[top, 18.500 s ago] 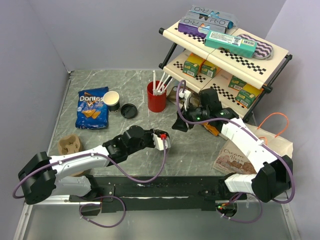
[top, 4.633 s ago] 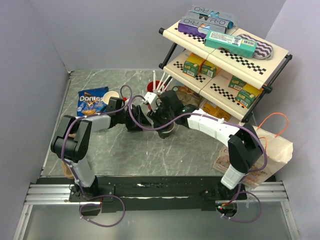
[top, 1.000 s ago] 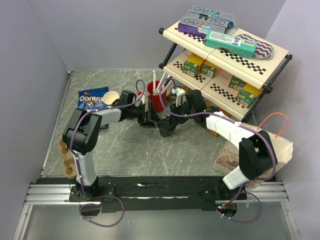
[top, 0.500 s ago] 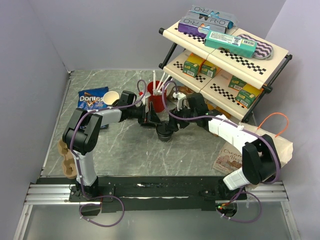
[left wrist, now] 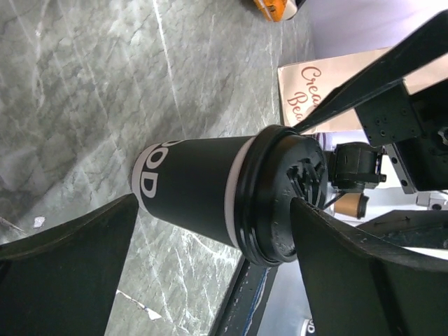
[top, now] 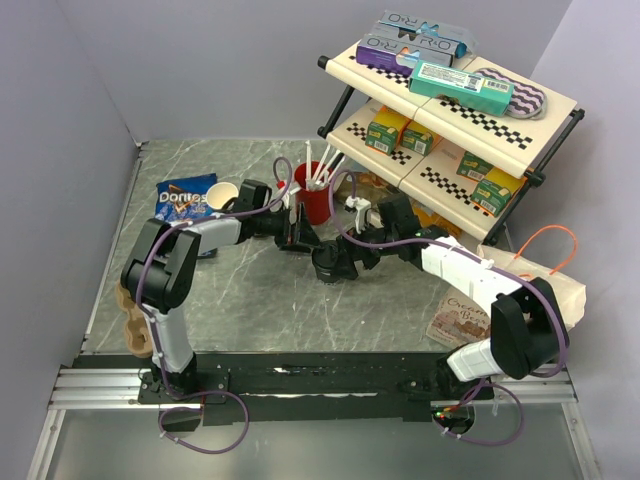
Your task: Pack the takeout coffee
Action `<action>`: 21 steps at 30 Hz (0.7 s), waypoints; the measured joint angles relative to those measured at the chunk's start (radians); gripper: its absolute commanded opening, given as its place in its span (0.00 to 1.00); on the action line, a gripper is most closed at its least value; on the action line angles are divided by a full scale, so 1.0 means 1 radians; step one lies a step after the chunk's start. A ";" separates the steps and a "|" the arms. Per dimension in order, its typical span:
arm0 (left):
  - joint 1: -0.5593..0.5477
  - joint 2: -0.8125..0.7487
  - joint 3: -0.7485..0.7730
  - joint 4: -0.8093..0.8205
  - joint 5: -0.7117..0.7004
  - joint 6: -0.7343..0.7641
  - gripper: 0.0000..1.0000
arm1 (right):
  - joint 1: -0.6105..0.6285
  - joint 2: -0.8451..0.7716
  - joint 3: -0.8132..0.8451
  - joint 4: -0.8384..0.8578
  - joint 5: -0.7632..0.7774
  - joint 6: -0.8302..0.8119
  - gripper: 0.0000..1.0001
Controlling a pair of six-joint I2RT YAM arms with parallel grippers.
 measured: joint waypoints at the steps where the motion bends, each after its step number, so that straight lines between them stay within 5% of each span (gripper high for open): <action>1: 0.000 -0.006 0.000 -0.002 0.000 0.005 0.96 | 0.000 0.000 0.000 0.000 -0.005 0.000 0.99; 21: -0.028 -0.019 -0.013 -0.041 -0.003 0.042 0.92 | -0.084 0.079 0.001 0.040 -0.145 0.179 0.92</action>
